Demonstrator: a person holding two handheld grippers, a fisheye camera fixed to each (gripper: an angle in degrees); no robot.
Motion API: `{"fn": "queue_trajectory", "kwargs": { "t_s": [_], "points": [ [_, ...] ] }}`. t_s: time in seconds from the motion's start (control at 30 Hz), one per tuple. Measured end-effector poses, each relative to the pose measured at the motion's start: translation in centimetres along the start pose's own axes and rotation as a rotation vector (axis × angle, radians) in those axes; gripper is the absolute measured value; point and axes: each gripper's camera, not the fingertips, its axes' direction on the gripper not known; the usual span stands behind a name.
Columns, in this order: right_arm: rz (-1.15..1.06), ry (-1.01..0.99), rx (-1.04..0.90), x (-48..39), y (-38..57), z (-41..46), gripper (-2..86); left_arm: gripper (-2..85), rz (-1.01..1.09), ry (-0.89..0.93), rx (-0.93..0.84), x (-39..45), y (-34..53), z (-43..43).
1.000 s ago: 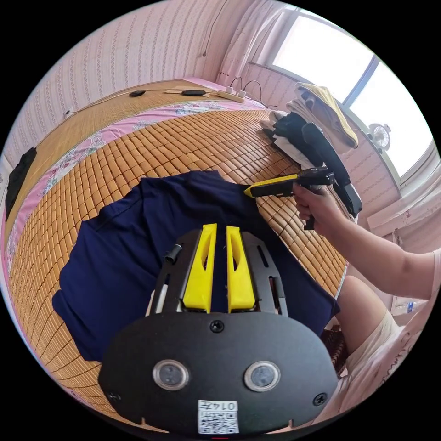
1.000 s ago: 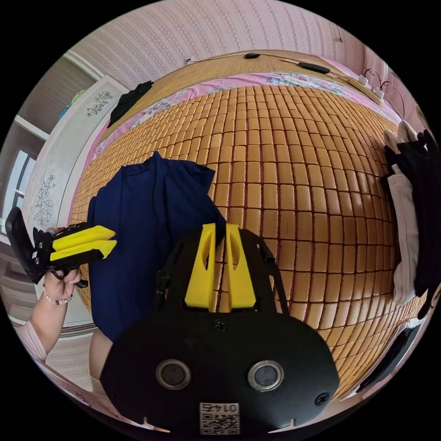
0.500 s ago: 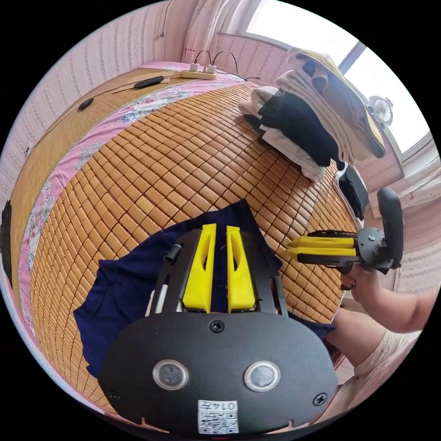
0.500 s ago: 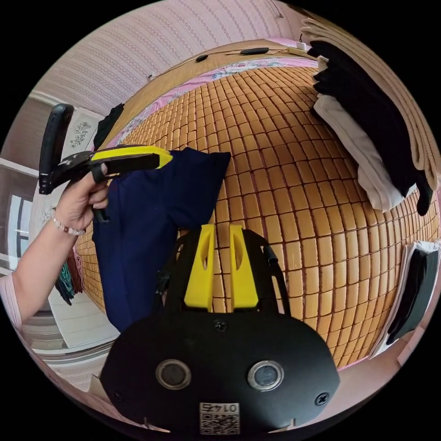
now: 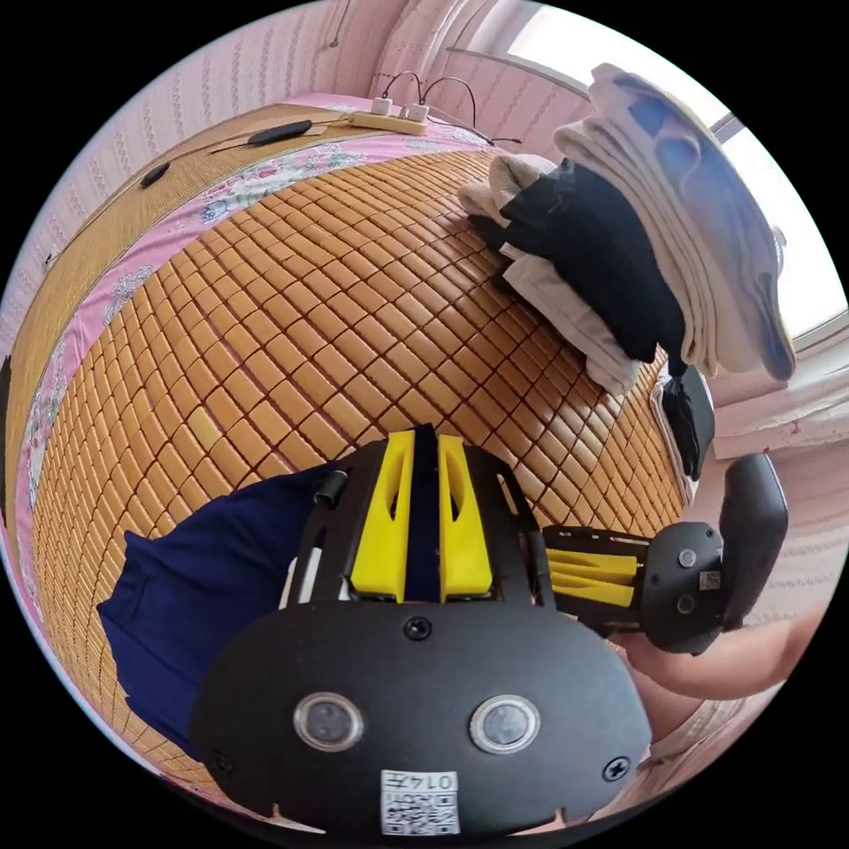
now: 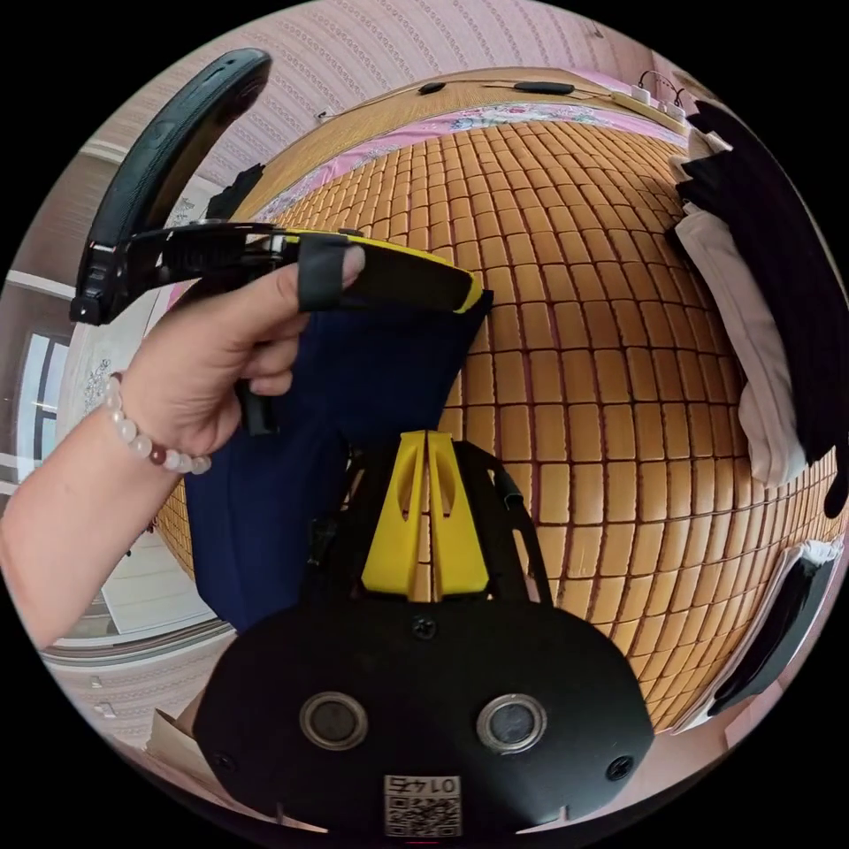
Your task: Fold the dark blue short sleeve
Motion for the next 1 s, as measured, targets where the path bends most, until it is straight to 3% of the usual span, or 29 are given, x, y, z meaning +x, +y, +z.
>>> {"fn": "queue_trajectory", "kwargs": {
  "t_s": [0.13,0.3,0.5,0.6,0.77,0.87,1.0],
  "points": [
    [-0.007,0.079,-0.012,-2.1,-0.8,-2.0,-0.6,5.2,-0.081,0.047,0.130,-3.3,7.8,-5.9],
    [-0.090,0.092,-0.004,-8.5,-2.3,-4.1,-0.3,4.7,-0.422,-0.069,0.164,-12.6,26.8,-13.9],
    [-0.443,-0.029,-0.058,-27.4,-8.4,-0.3,-0.2,3.7,-0.802,-0.204,0.228,-22.9,45.4,-21.2],
    [-0.624,-0.117,-0.089,-38.1,-11.9,3.0,-0.1,4.2,-0.878,-0.201,0.277,-26.3,49.9,-22.6],
    [-0.788,-0.060,-0.134,-52.3,-17.8,8.0,1.8,7.2,-0.924,-0.119,0.321,-30.5,52.1,-21.7],
    [-0.822,0.004,-0.173,-57.1,-20.5,10.2,5.5,7.4,-0.944,-0.056,0.316,-32.7,52.7,-20.5],
    [-0.854,0.175,-0.226,-60.9,-23.0,13.6,5.8,0.5,-0.938,-0.049,0.312,-33.8,54.5,-21.0]
  ]
}}
